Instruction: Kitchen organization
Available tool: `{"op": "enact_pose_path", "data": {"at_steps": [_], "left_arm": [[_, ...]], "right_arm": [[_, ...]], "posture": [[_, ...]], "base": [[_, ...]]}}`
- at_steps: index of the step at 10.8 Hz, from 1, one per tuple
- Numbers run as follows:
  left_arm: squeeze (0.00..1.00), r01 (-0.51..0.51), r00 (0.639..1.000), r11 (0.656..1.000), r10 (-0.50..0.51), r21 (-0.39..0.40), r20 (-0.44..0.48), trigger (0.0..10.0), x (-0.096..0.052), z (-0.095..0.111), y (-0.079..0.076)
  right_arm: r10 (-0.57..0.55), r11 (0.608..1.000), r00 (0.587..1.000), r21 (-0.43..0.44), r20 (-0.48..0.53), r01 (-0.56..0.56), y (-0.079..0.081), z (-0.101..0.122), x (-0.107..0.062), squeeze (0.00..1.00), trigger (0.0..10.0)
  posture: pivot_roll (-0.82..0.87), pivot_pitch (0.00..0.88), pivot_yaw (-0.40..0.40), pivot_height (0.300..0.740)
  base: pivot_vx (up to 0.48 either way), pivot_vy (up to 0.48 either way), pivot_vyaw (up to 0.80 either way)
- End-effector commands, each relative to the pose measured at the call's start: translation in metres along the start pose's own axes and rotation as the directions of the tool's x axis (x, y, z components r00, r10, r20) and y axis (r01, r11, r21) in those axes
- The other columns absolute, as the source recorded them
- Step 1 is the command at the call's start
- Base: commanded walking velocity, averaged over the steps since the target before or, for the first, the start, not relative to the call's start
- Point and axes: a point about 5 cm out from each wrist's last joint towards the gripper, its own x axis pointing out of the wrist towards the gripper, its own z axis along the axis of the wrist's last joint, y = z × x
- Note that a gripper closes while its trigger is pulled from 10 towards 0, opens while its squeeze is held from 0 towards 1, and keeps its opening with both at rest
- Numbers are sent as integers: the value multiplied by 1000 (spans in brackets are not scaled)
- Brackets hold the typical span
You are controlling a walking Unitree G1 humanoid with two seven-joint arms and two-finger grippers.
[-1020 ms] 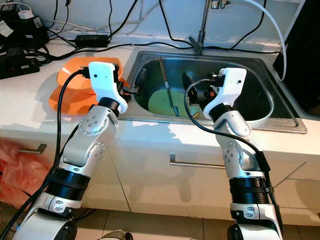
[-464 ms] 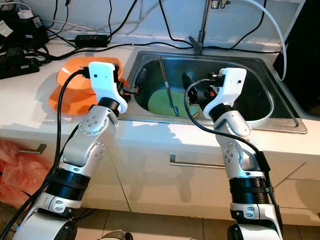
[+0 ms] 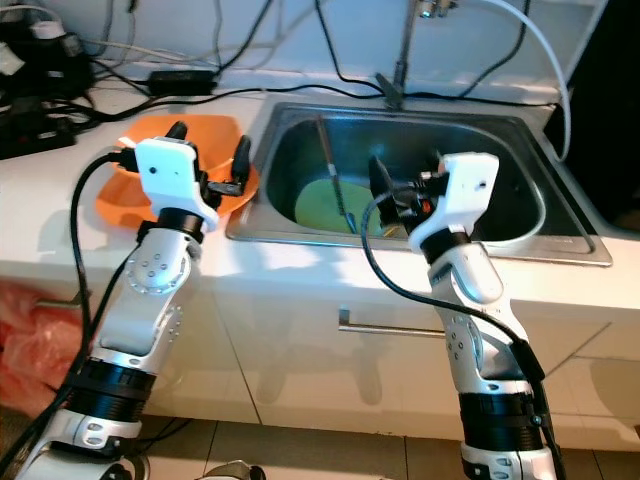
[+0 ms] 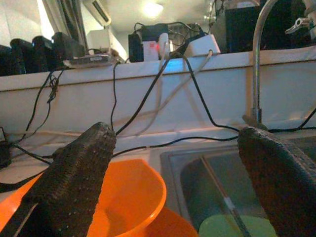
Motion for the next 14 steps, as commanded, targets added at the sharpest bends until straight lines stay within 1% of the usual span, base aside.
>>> {"op": "enact_pose_path", "data": {"at_steps": [1,3,4,6,7,8,11,13,14], "left_arm": [[0,-5,1000,1000,5,6,25,10000,1,5,0],[0,-3,999,1000,3,14,51,10000,1,8,0],[0,16,998,1000,-17,20,55,10000,0,8,-1],[0,61,994,992,-70,112,82,10000,-13,8,0],[0,55,994,990,-66,132,82,10000,-15,8,3],[0,44,996,990,-54,136,77,10000,-15,7,4],[0,39,995,987,-53,156,87,10000,-16,9,3],[0,33,992,980,-56,194,116,10000,-18,13,4],[0,18,993,976,-44,218,113,10000,-20,12,5]], "right_arm": [[5,1000,1000,-13,27,-4,1,6,1,1000,10000],[-9,1000,1000,-21,30,9,2,7,-3,1000,10000],[-13,1000,999,-23,30,14,1,8,-4,1000,10000],[-26,999,1000,-31,16,27,-3,7,-12,1000,10000],[-33,999,999,-32,12,33,-5,7,-13,1000,10000],[-37,999,999,-29,10,37,-5,7,-14,1000,10000],[-32,999,999,-27,10,32,-3,7,-13,1000,10000],[-37,999,999,-31,6,38,-4,7,-14,1000,10000],[-38,999,999,-32,4,38,-3,6,-15,1000,10000]], "posture": [[-30,0,0,740],[-33,0,0,740],[-33,0,0,740],[-34,0,0,740],[-30,0,0,740],[-28,0,68,740],[-27,0,65,740],[-27,0,64,740],[-28,0,64,740]], "base": [[0,0,0],[0,0,0],[0,0,0],[0,0,0],[0,0,0],[0,0,0],[0,0,0],[0,0,0],[0,0,0]]}}
